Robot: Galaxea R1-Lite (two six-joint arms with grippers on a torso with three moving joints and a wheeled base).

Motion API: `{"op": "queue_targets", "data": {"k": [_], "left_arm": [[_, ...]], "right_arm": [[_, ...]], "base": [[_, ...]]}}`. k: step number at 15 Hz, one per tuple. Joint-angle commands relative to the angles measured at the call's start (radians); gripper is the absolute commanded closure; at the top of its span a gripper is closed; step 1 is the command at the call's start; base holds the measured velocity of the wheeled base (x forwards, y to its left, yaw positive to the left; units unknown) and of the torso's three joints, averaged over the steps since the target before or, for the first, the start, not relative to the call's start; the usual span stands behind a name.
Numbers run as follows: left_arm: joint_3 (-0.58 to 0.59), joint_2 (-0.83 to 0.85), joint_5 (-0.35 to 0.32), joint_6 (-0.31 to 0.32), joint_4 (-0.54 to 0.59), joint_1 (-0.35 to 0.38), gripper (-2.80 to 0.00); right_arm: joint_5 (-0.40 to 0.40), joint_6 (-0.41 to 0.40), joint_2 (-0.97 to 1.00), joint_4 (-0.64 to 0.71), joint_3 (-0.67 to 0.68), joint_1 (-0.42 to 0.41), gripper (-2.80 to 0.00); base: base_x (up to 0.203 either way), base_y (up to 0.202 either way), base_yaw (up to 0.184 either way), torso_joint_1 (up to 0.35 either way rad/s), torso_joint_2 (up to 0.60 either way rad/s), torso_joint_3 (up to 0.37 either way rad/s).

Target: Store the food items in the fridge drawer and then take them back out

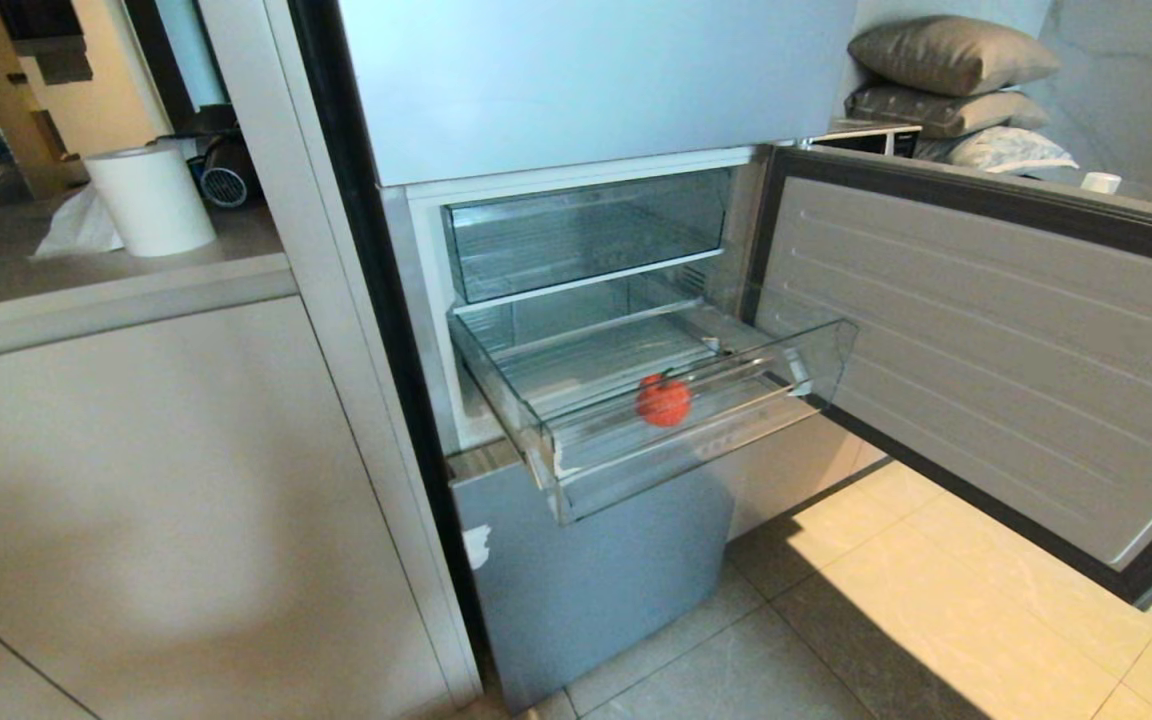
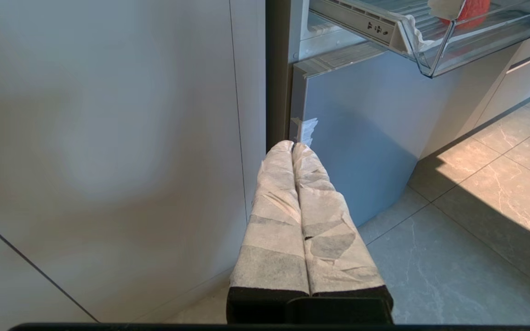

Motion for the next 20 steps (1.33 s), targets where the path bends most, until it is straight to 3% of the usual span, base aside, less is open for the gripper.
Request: {"op": "queue_targets", "data": {"k": [1,5,12,20], "left_arm": [[0.000,0.002,0.000,0.000,0.000,0.001,0.00],[0.000,0.001,0.000,0.000,0.000,0.001,0.00],[0.000,0.001,0.000,0.000,0.000,0.001,0.00],[0.000,0.001,0.000,0.000,0.000,0.001,0.00]], "right_arm": [[0.024,-0.005,0.294,-0.136,-0.062,-0.084,0.00],[0.042,-0.034,0.574,-0.284,-0.212,-0.195,0.00],[0.057,-0.083,0.840,-0.310,-0.474,-0.410,0.00],[0.072,-0.097,1.149,-0.365,-0.790,-0.535,0.00]], "base": [[0.000,0.000,0.000,0.000,0.00,0.000],[0.000,0.000,0.000,0.000,0.00,0.000],[0.000,0.000,0.000,0.000,0.00,0.000],[0.000,0.000,0.000,0.000,0.00,0.000]]}}
